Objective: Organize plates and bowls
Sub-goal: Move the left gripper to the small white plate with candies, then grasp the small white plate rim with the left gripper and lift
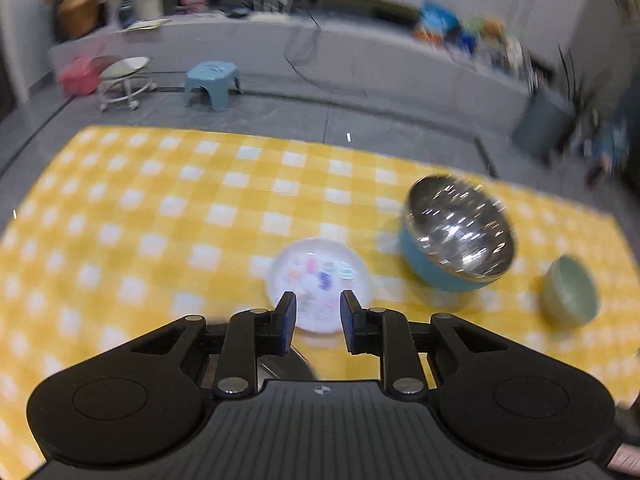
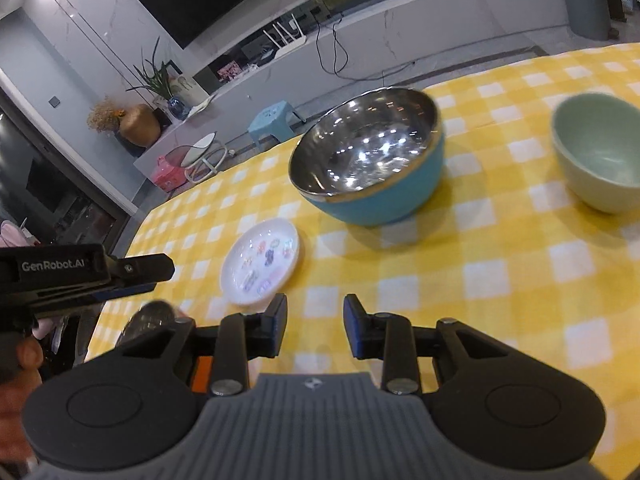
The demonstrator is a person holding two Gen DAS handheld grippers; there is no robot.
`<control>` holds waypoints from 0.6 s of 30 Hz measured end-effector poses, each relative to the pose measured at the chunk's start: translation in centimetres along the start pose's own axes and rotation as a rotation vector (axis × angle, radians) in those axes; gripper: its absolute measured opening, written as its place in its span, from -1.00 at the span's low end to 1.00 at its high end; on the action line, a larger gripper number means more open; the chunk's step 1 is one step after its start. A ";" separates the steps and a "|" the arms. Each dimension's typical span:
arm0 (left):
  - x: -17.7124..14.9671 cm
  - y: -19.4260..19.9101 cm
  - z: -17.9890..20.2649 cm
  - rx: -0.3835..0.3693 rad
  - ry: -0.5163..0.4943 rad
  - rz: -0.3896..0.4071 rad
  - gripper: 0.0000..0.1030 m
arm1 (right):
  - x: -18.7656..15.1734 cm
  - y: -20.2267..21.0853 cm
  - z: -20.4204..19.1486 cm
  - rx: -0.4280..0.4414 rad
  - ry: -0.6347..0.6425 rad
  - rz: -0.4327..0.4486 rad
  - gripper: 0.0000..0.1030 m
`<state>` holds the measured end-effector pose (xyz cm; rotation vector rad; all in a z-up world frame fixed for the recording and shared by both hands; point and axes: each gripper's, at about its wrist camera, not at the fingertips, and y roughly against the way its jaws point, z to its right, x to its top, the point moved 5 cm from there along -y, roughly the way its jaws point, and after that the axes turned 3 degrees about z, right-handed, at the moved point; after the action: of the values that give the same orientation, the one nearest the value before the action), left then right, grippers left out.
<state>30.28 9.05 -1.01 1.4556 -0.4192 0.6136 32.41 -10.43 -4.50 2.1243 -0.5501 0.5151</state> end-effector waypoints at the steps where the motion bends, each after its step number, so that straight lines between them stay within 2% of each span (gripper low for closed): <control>1: 0.6 -0.8 -0.2 0.001 -0.031 -0.022 -0.49 | 0.3 -0.8 -0.2 0.003 -0.008 -0.009 -0.39; 4: 2.0 -2.8 -1.0 0.013 -0.075 -0.049 -0.48 | 0.9 -2.9 -0.6 0.006 -0.043 -0.030 -0.39; 6: 2.6 -4.3 -1.2 0.014 -0.104 -0.066 -0.37 | 1.1 -4.2 -0.8 0.007 -0.070 -0.044 -0.39; 7: 2.6 -5.2 -1.1 -0.009 -0.122 -0.090 -0.24 | 1.2 -4.8 -0.8 0.003 -0.080 -0.052 -0.39; 8: 2.6 -6.0 -1.1 -0.026 -0.135 -0.114 -0.23 | 1.2 -5.3 -0.9 0.000 -0.089 -0.058 -0.39; 11: 2.1 -8.5 -1.5 -0.020 -0.142 -0.191 -0.23 | 1.4 -6.7 -1.0 -0.006 -0.109 -0.075 -0.39; 15: 1.8 -10.1 -2.8 -0.003 -0.130 -0.225 -0.24 | 1.6 -8.0 -1.1 -0.023 -0.116 -0.090 -0.41; 18: 1.9 -10.5 -3.5 -0.029 -0.082 -0.232 -0.40 | 1.8 -8.4 -1.4 -0.016 -0.112 -0.077 -0.41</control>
<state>37.89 12.69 -8.35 1.4796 -0.3159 0.3619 38.28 -5.13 -8.12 2.1596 -0.5307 0.3492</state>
